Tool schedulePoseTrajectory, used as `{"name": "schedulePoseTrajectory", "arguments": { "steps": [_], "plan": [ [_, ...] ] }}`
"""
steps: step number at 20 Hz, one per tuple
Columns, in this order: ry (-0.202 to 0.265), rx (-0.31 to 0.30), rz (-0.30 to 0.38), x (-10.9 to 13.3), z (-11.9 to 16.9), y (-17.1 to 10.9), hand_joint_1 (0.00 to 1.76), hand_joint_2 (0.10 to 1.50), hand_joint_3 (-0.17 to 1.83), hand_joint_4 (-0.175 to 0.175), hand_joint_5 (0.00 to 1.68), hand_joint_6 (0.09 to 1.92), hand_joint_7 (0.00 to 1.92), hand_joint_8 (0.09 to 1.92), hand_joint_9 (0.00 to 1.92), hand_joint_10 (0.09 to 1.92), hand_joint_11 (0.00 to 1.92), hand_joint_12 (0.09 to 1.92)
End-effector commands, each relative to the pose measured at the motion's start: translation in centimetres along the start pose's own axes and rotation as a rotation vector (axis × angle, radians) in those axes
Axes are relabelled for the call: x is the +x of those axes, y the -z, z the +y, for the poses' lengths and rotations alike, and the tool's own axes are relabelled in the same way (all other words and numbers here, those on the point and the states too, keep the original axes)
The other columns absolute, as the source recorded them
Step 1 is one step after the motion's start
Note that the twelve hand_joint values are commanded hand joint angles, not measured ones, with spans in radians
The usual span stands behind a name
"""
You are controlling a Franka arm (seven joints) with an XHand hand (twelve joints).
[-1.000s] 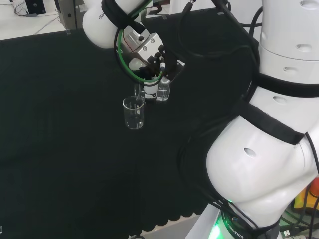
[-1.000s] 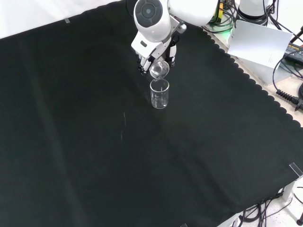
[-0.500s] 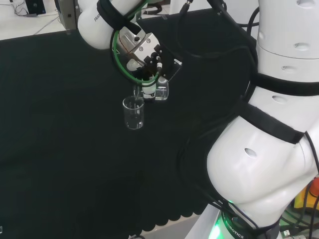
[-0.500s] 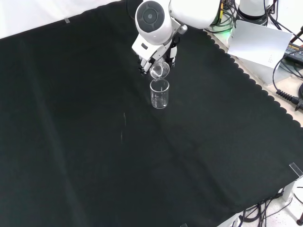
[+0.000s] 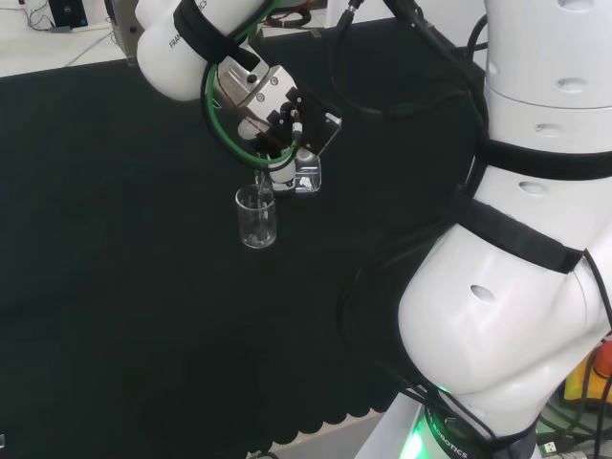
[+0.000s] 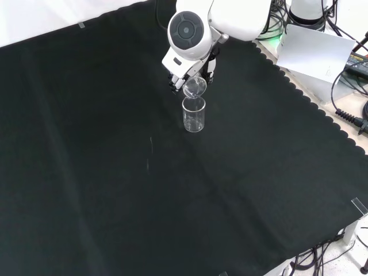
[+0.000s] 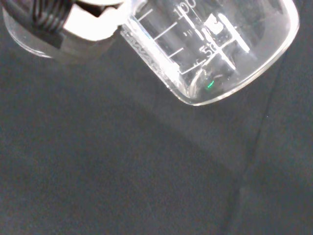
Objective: Pour the water from the handheld beaker into the one on the table.
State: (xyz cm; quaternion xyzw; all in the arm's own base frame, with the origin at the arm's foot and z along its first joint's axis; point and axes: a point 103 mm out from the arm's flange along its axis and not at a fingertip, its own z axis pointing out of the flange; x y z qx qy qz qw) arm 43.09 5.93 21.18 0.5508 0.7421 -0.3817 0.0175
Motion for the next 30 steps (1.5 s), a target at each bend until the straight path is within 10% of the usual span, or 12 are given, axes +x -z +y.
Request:
{"name": "schedulePoseTrajectory", "arguments": {
  "steps": [1,30],
  "plan": [
    [-0.010,0.015,-0.015,-0.04,0.13,0.01,1.32,1.02,-0.17,-0.133,1.48,0.09,1.51,0.30,1.53,0.68,1.33,0.90],
    [-0.044,0.081,-0.087,0.35,0.22,0.84,1.32,1.02,-0.17,-0.136,1.48,0.09,1.51,0.29,1.53,0.69,1.33,0.91]
  ]
}}
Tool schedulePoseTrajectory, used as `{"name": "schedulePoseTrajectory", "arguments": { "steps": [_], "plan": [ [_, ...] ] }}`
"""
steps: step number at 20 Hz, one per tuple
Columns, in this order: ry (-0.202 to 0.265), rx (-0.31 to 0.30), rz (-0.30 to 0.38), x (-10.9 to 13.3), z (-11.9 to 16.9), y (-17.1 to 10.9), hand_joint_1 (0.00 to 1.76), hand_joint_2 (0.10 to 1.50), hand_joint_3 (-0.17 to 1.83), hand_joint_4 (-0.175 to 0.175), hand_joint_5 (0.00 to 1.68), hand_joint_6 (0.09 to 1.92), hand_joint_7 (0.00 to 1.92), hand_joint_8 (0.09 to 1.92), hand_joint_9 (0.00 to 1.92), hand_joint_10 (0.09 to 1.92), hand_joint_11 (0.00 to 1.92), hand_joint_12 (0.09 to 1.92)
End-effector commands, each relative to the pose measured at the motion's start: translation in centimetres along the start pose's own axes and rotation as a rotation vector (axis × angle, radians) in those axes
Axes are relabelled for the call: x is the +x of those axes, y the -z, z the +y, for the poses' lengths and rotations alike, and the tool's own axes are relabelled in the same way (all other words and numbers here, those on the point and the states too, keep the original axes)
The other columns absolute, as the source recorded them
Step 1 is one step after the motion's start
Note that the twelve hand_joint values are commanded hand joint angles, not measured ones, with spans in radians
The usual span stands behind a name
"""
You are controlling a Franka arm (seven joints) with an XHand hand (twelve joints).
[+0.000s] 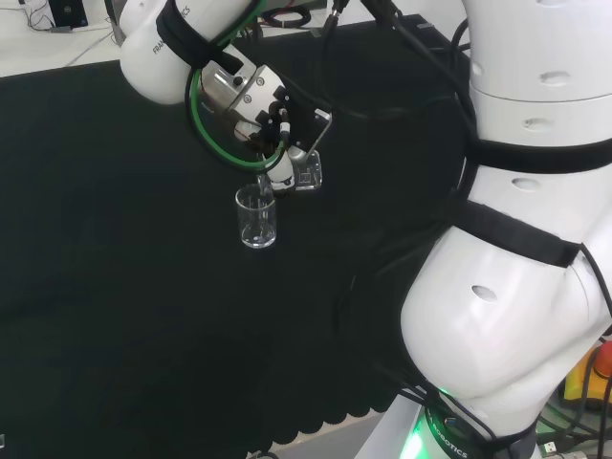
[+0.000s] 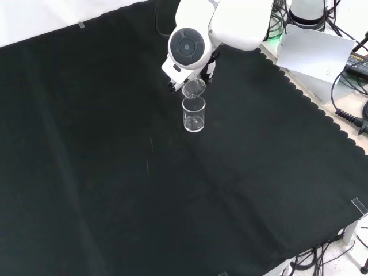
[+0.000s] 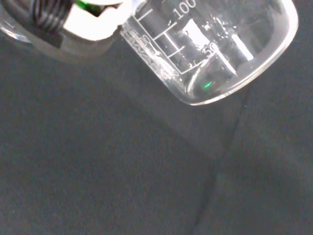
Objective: Pour the water from the handheld beaker into the one on the table.
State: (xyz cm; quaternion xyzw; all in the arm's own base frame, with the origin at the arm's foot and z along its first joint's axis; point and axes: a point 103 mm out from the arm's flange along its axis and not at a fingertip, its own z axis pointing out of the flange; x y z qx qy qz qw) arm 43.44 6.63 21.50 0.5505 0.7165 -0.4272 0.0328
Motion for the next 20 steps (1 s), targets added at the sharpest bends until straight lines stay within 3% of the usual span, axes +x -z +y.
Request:
{"name": "schedulePoseTrajectory", "arguments": {
  "steps": [1,20],
  "plan": [
    [-0.008,0.013,-0.015,0.08,0.03,0.10,1.32,1.02,-0.17,-0.136,1.48,0.09,1.51,0.29,1.53,0.69,1.33,0.91],
    [-0.034,0.053,-0.046,-0.04,0.08,0.45,1.32,1.01,-0.17,-0.139,1.48,0.09,1.52,0.29,1.53,0.69,1.34,0.91]
  ]
}}
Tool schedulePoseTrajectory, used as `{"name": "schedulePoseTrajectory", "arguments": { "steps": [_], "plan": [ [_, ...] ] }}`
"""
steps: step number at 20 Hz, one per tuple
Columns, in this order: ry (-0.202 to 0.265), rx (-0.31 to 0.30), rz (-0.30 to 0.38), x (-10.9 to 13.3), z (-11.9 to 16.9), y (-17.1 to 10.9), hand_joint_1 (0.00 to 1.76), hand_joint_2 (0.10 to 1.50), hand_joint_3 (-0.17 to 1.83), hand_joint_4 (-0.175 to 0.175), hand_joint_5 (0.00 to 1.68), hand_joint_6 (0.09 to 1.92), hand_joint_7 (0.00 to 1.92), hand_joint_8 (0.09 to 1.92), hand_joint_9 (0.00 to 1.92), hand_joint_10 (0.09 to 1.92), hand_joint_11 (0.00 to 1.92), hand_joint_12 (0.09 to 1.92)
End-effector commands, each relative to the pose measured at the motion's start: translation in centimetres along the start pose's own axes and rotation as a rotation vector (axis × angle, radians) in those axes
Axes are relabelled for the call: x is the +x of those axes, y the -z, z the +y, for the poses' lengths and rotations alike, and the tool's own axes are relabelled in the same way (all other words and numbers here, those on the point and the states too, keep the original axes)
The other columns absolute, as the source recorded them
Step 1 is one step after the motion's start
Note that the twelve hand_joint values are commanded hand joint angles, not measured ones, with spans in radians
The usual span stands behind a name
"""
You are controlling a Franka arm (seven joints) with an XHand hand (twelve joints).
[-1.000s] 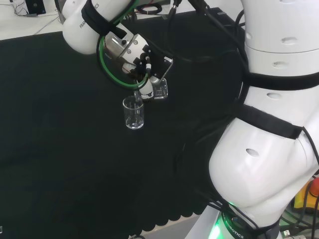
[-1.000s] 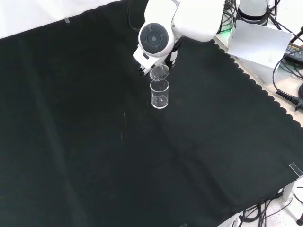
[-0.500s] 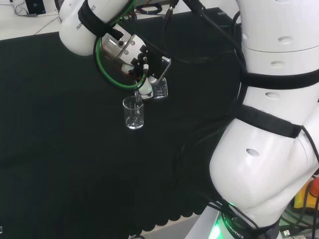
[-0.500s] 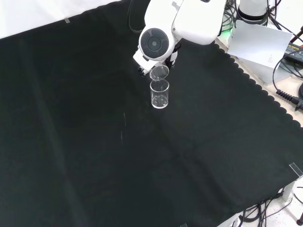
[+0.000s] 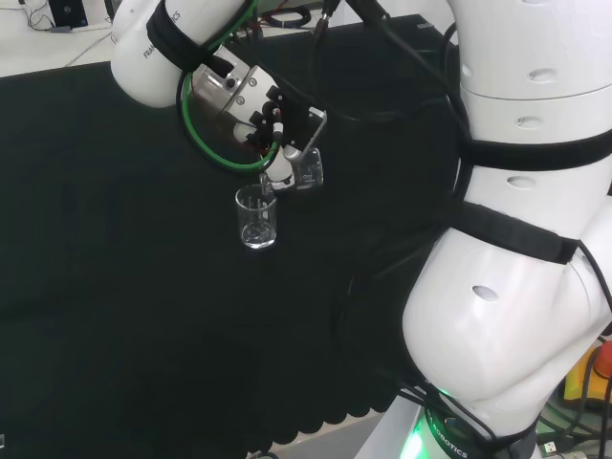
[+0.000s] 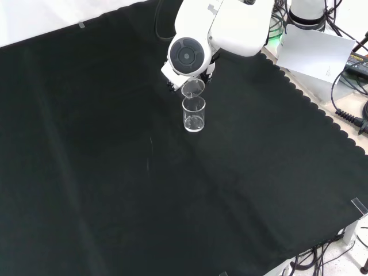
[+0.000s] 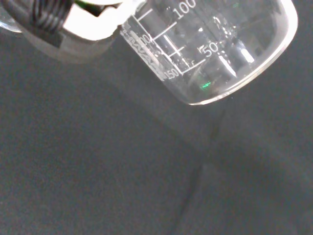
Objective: Pour the water from the handheld beaker into the one on the table.
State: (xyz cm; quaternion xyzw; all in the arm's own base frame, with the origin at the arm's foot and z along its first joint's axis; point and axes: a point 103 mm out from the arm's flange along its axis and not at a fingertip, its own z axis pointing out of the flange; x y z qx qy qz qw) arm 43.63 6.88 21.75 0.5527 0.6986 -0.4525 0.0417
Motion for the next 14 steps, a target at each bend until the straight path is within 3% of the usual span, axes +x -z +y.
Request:
{"name": "schedulePoseTrajectory", "arguments": {
  "steps": [1,14],
  "plan": [
    [-0.004,0.014,-0.007,-0.02,0.07,0.13,1.32,1.01,-0.17,-0.139,1.48,0.09,1.52,0.29,1.53,0.69,1.34,0.91],
    [-0.007,0.028,-0.016,0.20,0.06,0.60,1.32,1.01,-0.17,-0.141,1.48,0.09,1.52,0.29,1.53,0.69,1.34,0.91]
  ]
}}
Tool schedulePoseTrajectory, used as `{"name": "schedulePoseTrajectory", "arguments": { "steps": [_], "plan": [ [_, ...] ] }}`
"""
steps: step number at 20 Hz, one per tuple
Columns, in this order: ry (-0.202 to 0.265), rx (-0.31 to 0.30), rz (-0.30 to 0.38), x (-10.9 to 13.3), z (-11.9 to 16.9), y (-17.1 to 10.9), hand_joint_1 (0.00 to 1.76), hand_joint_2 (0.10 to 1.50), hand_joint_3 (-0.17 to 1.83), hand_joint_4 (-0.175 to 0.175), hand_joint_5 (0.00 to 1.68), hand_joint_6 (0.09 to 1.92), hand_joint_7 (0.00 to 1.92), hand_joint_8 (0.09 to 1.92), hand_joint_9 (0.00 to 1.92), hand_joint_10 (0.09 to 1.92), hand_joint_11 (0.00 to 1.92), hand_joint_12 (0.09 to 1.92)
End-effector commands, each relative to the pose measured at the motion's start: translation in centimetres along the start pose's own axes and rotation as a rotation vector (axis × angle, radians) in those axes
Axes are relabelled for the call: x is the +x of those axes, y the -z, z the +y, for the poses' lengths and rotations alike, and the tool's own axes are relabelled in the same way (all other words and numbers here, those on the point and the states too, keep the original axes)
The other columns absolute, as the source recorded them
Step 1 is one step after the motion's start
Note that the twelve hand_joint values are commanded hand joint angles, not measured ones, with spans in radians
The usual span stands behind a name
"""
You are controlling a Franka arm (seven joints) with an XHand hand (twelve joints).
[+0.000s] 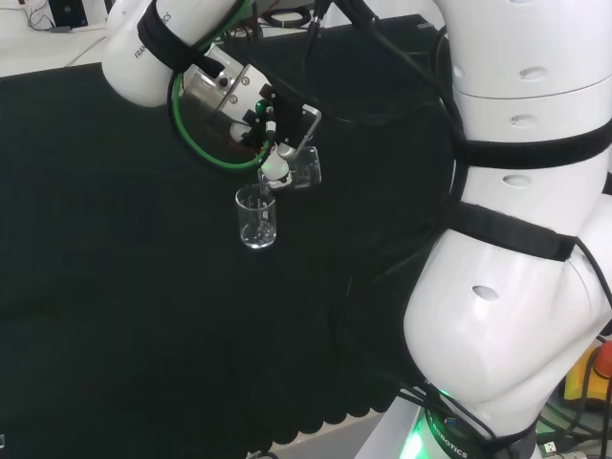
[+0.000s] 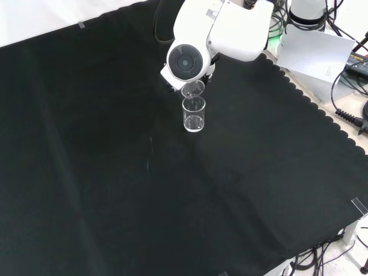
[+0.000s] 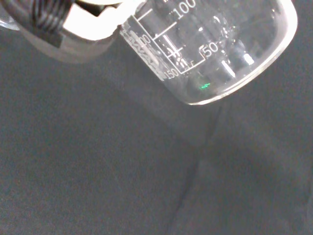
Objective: Pour the water from the handheld beaker into the one on the table.
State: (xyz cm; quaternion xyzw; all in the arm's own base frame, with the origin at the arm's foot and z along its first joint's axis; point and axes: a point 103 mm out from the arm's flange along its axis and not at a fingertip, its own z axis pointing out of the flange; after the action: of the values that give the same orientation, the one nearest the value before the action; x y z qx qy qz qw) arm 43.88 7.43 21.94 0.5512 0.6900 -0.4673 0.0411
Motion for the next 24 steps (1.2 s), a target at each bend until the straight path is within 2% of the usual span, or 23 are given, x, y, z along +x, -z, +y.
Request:
{"name": "schedulePoseTrajectory", "arguments": {
  "steps": [1,17,24],
  "plan": [
    [-0.001,-0.001,0.002,0.0,0.0,0.0,1.32,1.01,-0.17,-0.141,1.48,0.09,1.52,0.29,1.53,0.69,1.34,0.91],
    [0.040,-0.111,0.128,-0.4,-0.3,-0.8,1.32,1.01,-0.17,-0.138,1.48,0.09,1.52,0.29,1.54,0.69,1.34,0.91],
    [0.084,-0.178,0.244,-1.3,-0.3,-1.6,1.32,1.01,-0.17,-0.132,1.48,0.09,1.52,0.28,1.53,0.68,1.34,0.91]
  ]
}}
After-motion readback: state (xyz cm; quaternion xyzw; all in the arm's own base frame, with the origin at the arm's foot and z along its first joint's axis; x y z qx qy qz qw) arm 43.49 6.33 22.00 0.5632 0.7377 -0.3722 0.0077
